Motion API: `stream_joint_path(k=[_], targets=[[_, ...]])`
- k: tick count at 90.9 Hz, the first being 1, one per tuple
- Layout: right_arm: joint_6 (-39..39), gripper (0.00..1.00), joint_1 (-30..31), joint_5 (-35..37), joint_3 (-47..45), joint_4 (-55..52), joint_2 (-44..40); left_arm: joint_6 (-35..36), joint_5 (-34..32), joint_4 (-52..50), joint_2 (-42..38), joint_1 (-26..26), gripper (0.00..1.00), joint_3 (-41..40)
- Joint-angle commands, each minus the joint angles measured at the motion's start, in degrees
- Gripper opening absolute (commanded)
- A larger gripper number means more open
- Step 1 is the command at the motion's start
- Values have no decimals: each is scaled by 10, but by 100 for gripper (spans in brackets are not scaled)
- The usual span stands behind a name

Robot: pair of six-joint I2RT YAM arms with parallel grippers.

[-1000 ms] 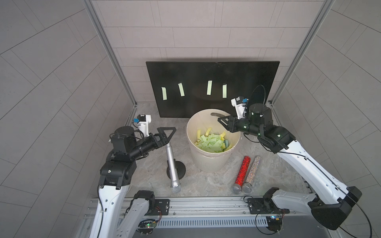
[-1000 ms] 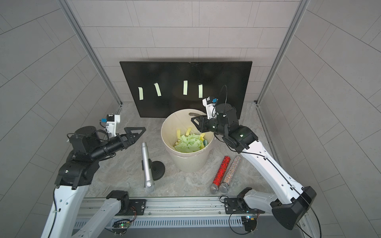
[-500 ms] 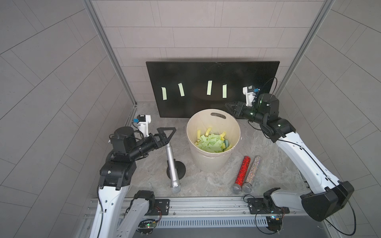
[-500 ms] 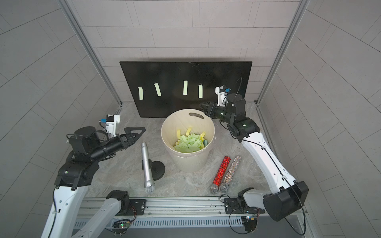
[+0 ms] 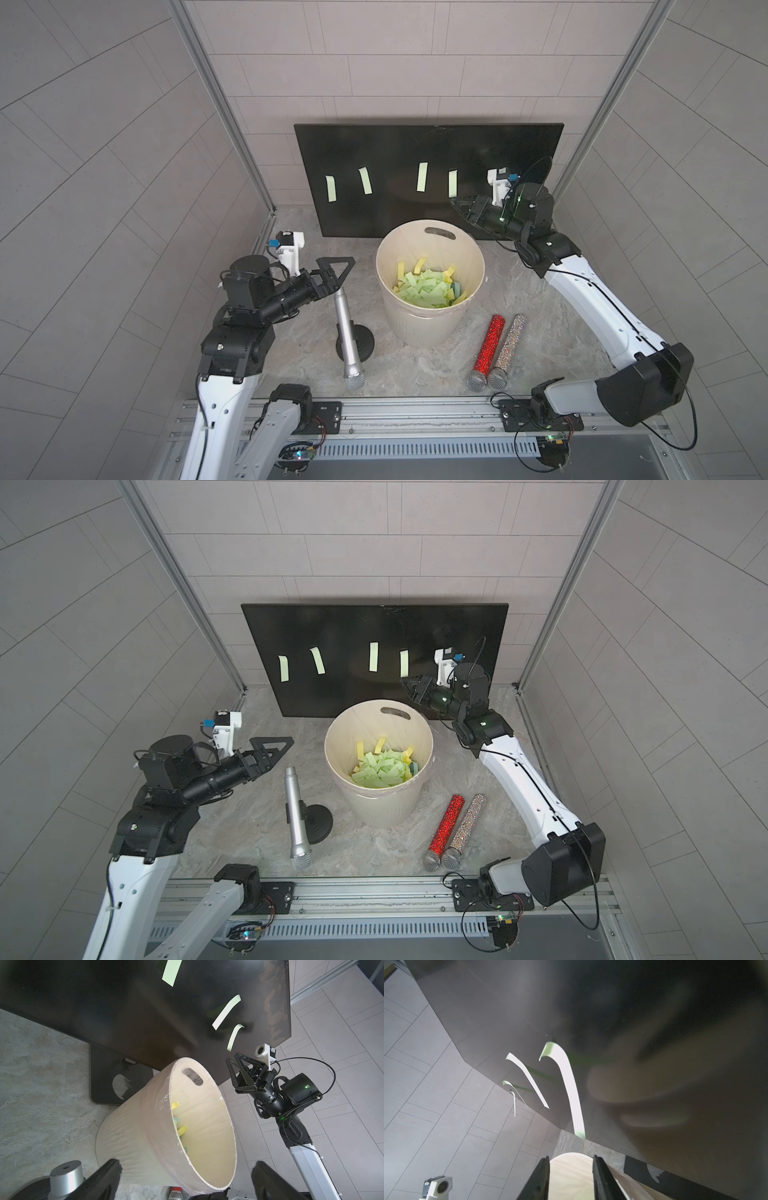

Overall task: Remove the sticky note from the monitor
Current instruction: Tear off the sticky note from the monitor.

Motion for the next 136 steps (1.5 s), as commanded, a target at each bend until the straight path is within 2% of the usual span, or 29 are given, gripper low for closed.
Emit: stream_joint_path(k=[1,70,93,136], targets=[[21,36,-3,3,16,30,10,12,2,-7,-6,-3,100,-4],[42,32,-7,23,38,53,48,21,-3,-15,-6,-3,100,3],[43,26,-14,24,39,53,49,21,-3,-16,-4,-3,100,5],[42,8,-18,14,38,53,43,20,-2,-16,-1,-3,100,7]])
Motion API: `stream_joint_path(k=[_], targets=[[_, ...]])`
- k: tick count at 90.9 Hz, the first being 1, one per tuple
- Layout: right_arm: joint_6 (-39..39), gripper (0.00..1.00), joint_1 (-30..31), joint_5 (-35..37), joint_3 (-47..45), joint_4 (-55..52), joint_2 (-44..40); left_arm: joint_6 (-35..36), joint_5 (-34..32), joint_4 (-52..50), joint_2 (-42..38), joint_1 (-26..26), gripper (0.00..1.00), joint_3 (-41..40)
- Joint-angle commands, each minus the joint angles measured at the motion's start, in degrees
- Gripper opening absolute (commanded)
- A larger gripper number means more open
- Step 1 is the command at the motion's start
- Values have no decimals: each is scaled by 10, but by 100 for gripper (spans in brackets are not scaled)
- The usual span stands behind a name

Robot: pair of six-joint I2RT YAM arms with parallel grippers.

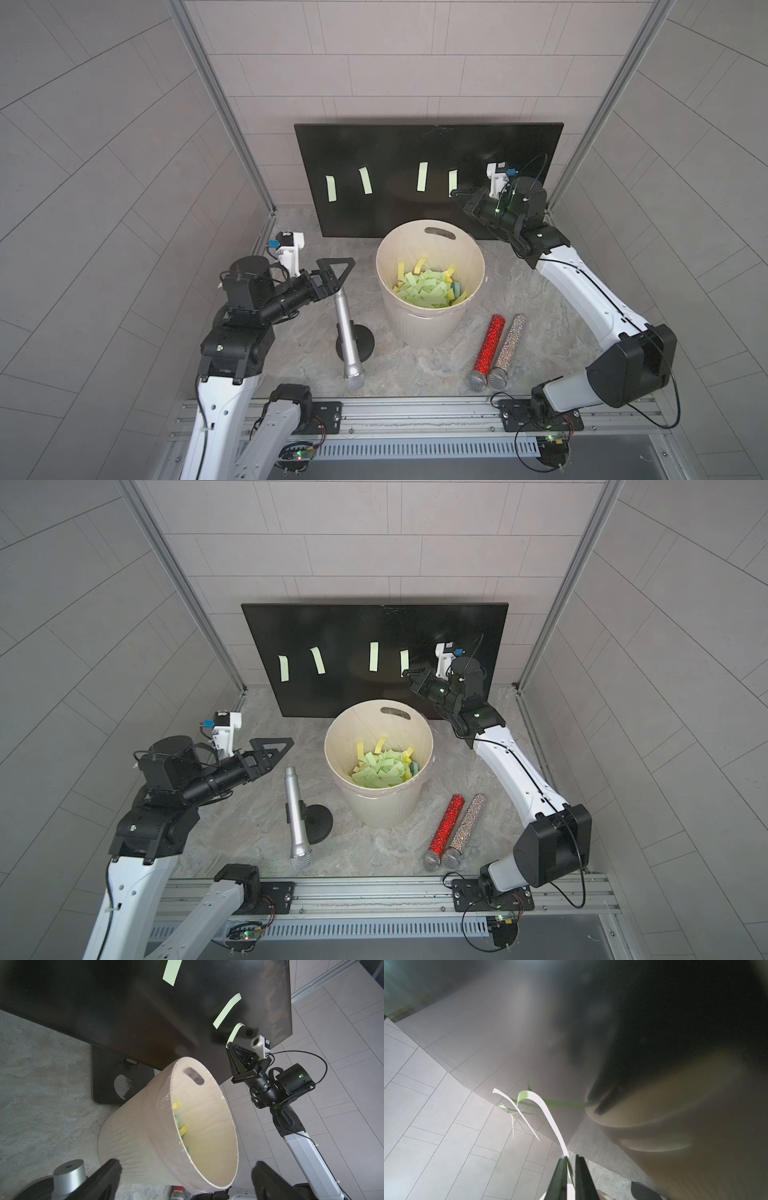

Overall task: Remove the sticky note from the monitor
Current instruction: Tear off the sticky note from the monitor.

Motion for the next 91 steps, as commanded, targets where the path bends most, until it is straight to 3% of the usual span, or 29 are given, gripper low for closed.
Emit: stream_joint_path(k=[1,17,91], targets=[[3,7,-6,2,15,8,-5,13,0,-11,1,-3,100,7],[2,0,-7,-1,13,8,-9,13,0,-11,-1,-3,100,6],[4,0,-5,-19,-36,8,-68,11,-1,-11,-3,-3,100,2]])
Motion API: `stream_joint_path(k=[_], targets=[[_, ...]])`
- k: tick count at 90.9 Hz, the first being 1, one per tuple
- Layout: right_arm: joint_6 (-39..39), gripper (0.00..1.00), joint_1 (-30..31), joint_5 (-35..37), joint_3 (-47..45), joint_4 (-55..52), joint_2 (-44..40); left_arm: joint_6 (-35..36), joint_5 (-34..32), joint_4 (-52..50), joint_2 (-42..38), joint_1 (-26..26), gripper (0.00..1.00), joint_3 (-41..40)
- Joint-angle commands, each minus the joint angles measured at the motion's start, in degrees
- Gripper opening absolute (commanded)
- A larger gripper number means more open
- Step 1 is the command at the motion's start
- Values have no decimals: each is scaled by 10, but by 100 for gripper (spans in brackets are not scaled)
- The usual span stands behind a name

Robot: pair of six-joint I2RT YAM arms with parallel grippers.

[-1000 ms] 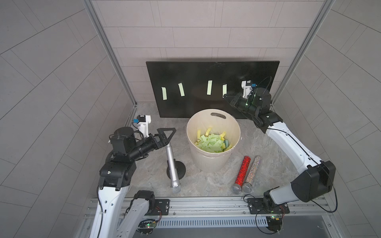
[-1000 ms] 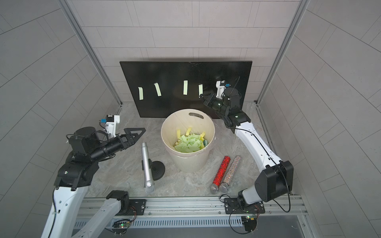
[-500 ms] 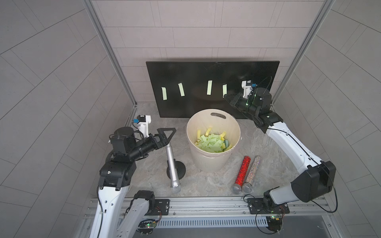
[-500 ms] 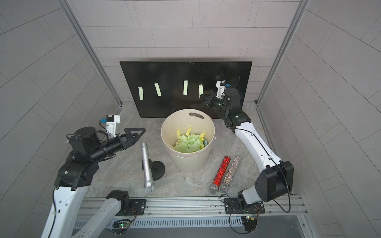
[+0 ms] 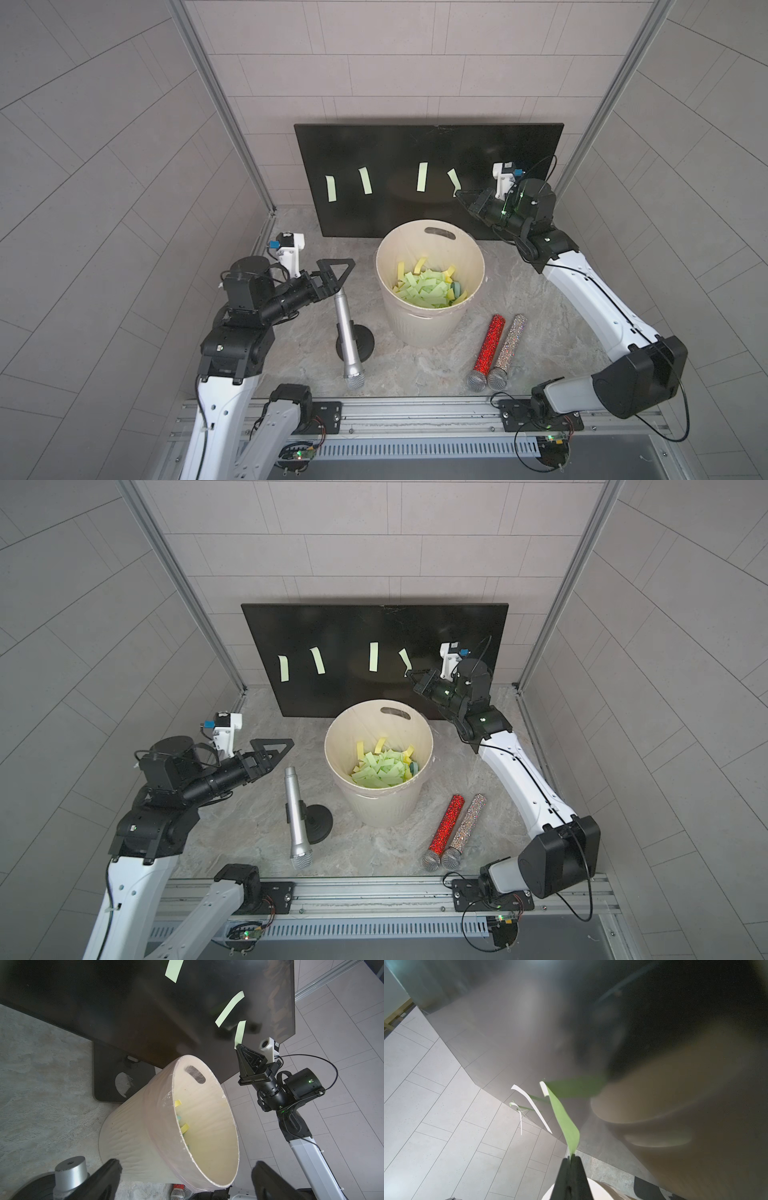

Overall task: Remove the sticky note from the monitor
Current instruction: Tear off the sticky note from the monitor, then place the sticky note in the trash bin.

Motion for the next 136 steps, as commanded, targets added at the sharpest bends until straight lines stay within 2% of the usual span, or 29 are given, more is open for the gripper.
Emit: stream_joint_path(k=[1,67,136], targets=[[3,0,0,-9,-16,9,-28,11,-1,-3,-3,-3,100,2],[-52,0,49,-8,-112,-64,-150,-2,9,3,-2,-3,100,0],[-132,0,179,64,-166,-147,-174,-10,14,11,-3,-2,100,-8]])
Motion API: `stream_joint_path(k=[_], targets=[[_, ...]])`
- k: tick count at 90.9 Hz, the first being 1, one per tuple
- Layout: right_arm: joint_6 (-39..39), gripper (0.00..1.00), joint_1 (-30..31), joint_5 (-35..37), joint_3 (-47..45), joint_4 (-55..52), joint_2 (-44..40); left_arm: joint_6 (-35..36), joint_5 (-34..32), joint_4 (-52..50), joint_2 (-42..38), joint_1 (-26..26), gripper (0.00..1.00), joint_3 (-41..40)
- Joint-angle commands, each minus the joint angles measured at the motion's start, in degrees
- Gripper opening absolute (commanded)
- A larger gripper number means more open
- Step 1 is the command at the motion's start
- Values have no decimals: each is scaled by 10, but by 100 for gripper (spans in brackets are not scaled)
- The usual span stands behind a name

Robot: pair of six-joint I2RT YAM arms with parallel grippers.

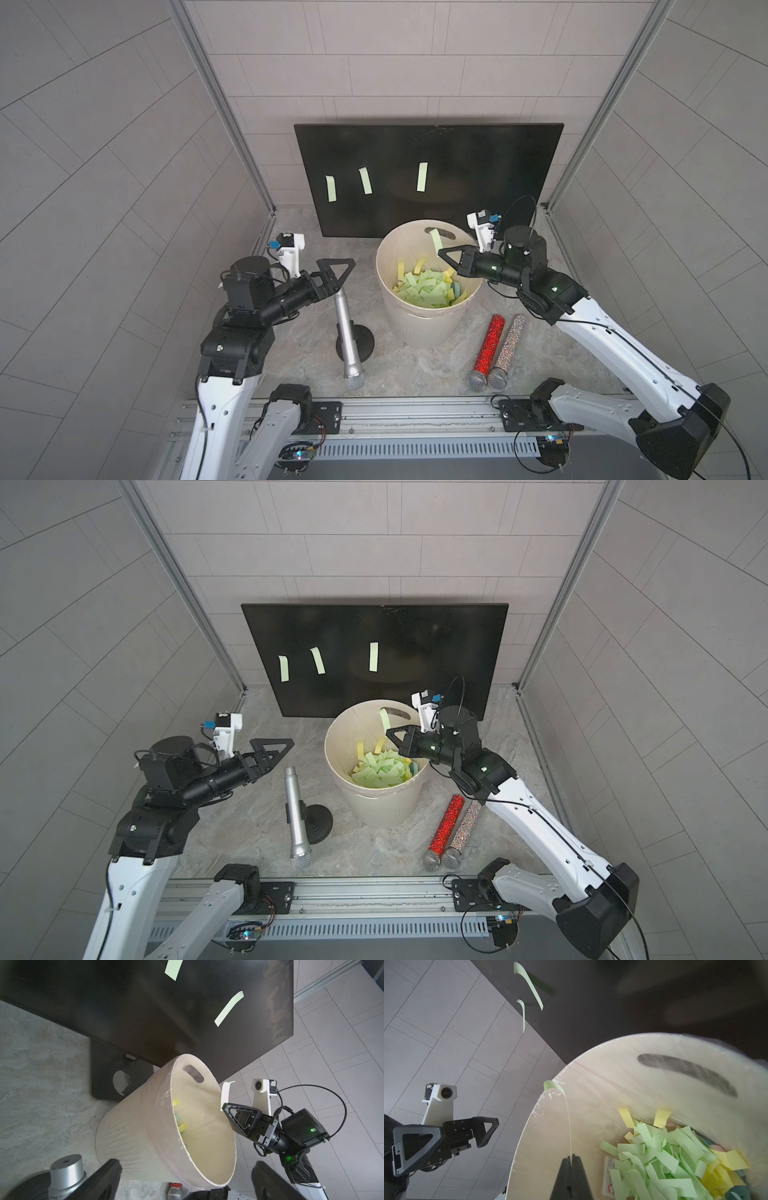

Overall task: Remove the sticky note from the monitor
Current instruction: Place the sticky note in the trash bin.

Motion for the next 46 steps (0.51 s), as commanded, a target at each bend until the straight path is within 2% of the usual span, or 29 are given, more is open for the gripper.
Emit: stream_joint_path(k=[1,23,46], targets=[[-27,0,13,28,-8,-25,-10,1,8,10,-3,-3,100,-7],[-49,2,30,53,-9,-50,-6,0,9,14,-1,-3,100,-8],[-65,11,34,61,-2,-72,-3,-2,10,17,1,-3,100,-8]])
